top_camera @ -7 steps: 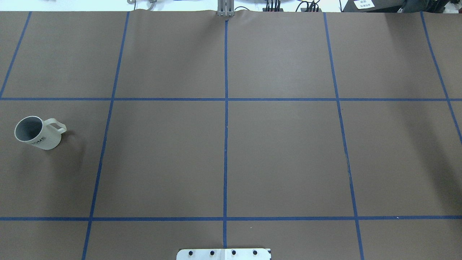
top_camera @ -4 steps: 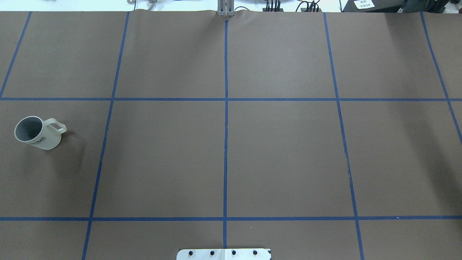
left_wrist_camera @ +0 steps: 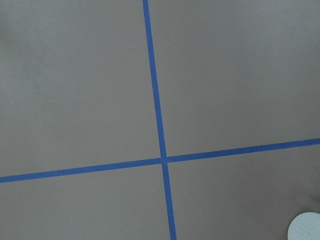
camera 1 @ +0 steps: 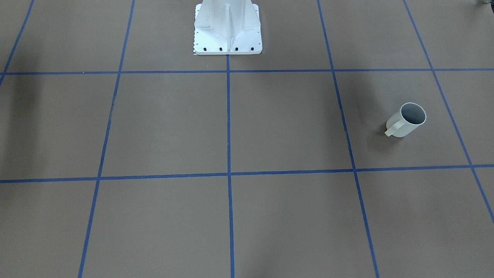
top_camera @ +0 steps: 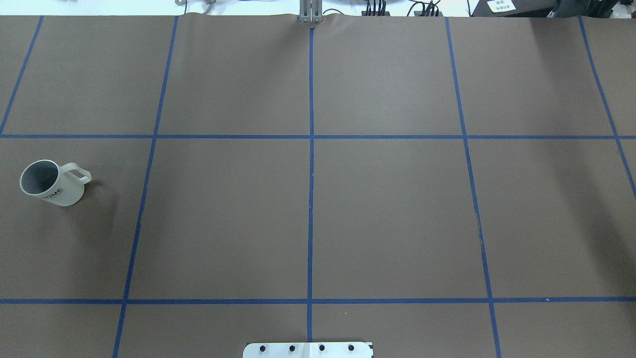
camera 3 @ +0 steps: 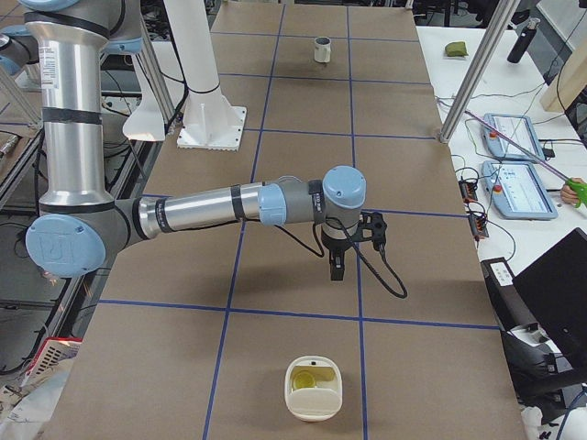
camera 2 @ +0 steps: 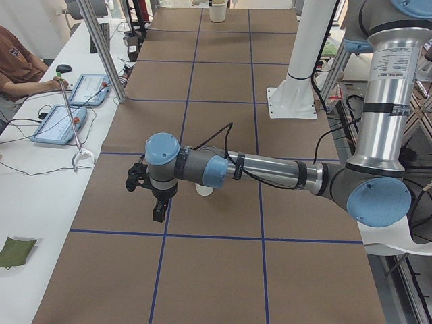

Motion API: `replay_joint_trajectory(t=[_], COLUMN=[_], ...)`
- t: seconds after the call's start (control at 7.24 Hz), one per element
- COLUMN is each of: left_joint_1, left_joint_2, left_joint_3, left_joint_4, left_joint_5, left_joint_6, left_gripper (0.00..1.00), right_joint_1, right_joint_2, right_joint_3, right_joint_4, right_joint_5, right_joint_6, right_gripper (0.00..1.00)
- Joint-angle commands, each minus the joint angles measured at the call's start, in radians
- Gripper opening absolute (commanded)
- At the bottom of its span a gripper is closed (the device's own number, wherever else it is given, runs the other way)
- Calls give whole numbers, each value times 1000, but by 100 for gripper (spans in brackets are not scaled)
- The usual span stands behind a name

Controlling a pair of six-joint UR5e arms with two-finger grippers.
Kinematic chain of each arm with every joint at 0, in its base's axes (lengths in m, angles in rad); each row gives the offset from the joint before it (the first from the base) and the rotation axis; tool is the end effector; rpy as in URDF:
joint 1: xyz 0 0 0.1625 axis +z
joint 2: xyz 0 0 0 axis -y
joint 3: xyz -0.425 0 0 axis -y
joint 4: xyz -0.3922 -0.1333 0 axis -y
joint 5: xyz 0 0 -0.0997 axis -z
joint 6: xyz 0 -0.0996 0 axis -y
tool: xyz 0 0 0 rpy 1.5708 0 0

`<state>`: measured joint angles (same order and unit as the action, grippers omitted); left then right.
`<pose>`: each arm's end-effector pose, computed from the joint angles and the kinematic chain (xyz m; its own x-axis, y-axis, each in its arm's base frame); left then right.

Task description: Left arm hands cup to right arm to dump lemon

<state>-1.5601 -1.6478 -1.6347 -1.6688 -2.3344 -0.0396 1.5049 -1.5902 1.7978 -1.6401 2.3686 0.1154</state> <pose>-0.0587 -0.5356 0.5775 0.7204 0.1328 -0.6807 0.0181 0.9776 0.2099 0.0300 -0.4869 0.5617 0.6932 -0.0297 0.7201 -0.0147 0.9984 0.0553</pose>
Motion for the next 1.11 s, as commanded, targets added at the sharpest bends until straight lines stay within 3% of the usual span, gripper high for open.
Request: replay_joint_trajectory(t=[0.0,0.97], left_joint_1=[0,2], left_joint_2=[2,0], left_joint_3=[-10,-7], left_joint_4=[0,-2], left_joint_5=[-32,-34], left_joint_6=[1,0], left_gripper=[100,100], right_joint_1=[0,0], right_joint_2=[1,13], right_joint_3=[5,6], right_joint_4=[0,0], right_joint_5=[0,1], right_joint_6=[3,1], right_gripper=[100,100])
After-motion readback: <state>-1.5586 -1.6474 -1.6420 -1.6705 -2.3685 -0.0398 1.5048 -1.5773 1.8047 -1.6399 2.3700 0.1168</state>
